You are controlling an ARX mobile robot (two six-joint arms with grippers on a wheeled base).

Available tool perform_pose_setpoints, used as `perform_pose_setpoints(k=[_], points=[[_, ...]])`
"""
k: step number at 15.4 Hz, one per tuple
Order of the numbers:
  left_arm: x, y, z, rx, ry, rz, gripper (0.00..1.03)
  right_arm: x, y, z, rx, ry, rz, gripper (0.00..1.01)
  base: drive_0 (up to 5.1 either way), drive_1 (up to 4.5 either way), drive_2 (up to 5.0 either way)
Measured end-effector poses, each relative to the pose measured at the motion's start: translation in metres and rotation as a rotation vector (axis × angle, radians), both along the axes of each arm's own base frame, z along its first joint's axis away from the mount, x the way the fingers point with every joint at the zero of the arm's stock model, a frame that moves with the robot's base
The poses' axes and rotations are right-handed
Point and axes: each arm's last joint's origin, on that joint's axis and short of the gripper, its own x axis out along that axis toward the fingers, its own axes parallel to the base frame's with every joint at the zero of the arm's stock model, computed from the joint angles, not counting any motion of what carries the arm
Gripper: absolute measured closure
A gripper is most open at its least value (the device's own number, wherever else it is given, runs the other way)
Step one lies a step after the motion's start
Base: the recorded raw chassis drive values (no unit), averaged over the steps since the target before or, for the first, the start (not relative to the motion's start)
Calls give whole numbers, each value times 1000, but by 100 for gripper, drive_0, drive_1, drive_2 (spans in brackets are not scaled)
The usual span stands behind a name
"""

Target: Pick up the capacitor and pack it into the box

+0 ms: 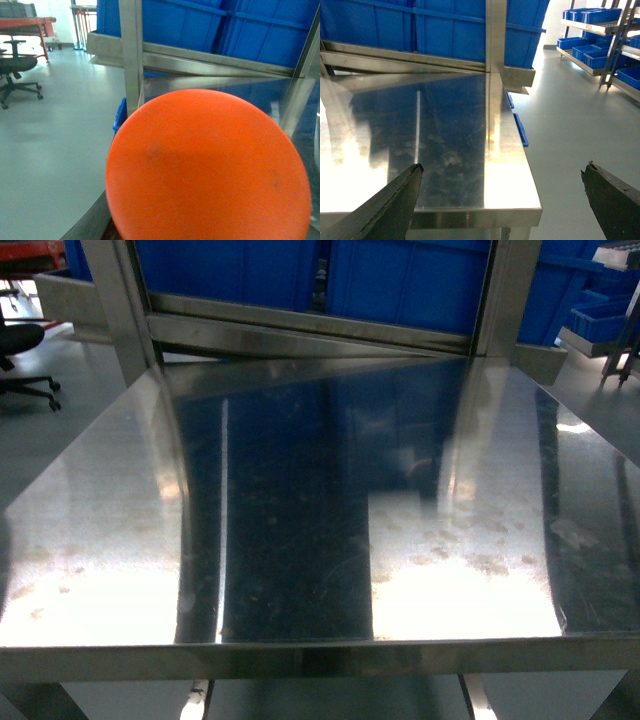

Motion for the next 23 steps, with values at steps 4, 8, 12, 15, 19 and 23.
perform_pose_setpoints(k=[4, 8, 12, 15, 19, 23], points=[[0, 0, 0, 2, 2, 0, 59, 0, 0, 0, 0, 2, -1, 3, 0, 0, 0], [0, 0, 0, 4, 3, 0, 59, 0, 0, 0, -1, 2, 0, 3, 0, 0, 0], [0, 0, 0, 4, 2, -1, 59, 0, 0, 0, 0, 1, -1, 3, 0, 0, 0], [0, 0, 0, 4, 2, 0, 59, 0, 0, 0, -1, 1, 0, 3, 0, 0, 0], [0, 0, 0, 4, 3, -1, 59, 0, 0, 0, 0, 2, 0, 3, 0, 0, 0], [0, 0, 0, 4, 3, -1, 59, 0, 0, 0, 0, 2, 0, 3, 0, 0, 0]])
